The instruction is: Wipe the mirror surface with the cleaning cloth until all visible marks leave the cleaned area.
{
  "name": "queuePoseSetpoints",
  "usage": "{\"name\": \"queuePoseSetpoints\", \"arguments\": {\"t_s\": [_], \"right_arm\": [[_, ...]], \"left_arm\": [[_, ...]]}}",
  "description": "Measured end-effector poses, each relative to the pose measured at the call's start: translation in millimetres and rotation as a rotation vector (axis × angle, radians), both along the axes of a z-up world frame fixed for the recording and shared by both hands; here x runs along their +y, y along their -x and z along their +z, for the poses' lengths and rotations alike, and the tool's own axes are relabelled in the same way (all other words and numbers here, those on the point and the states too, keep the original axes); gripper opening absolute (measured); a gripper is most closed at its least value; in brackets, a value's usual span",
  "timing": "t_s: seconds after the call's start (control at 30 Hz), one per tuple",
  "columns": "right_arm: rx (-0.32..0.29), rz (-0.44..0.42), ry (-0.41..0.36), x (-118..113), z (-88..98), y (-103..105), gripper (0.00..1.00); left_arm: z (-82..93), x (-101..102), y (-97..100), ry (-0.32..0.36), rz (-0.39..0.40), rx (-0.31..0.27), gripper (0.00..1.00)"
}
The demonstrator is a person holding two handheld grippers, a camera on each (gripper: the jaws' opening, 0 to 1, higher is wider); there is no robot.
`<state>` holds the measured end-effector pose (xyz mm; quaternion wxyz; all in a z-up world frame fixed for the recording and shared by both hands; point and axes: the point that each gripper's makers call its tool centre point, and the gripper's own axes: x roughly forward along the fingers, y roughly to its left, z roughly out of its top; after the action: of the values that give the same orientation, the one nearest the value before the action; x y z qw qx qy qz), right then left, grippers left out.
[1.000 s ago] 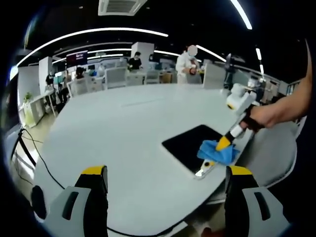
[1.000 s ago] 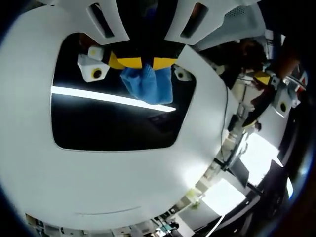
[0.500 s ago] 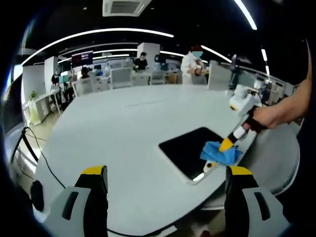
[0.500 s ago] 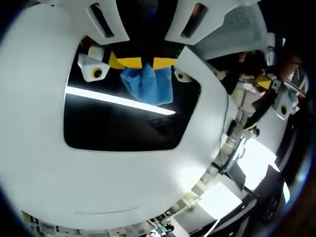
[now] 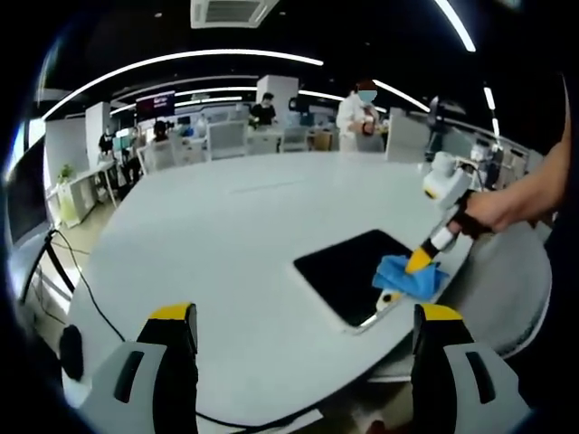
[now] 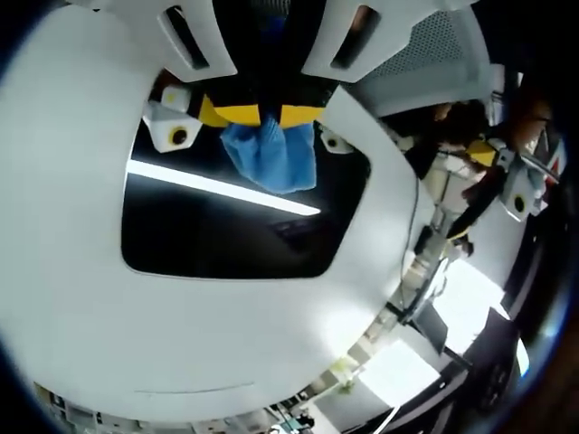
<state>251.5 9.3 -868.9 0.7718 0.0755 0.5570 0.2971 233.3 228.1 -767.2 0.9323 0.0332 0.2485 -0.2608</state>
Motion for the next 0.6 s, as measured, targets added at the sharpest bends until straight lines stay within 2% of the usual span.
{"name": "queuePoseSetpoints", "arguments": {"t_s": [0.3, 0.6], "right_arm": [[0.008, -0.001, -0.001, 0.6, 1.5, -0.2, 0.0], [0.007, -0.003, 0.002, 4.2, 2.3, -12.3, 0.0]], "left_arm": [[-2.7, -0.8, 4.4, 0.002, 0.005, 0.007, 1.0], [-2.9, 0.0, 5.7, 0.008, 0.009, 0.009, 1.0]]}}
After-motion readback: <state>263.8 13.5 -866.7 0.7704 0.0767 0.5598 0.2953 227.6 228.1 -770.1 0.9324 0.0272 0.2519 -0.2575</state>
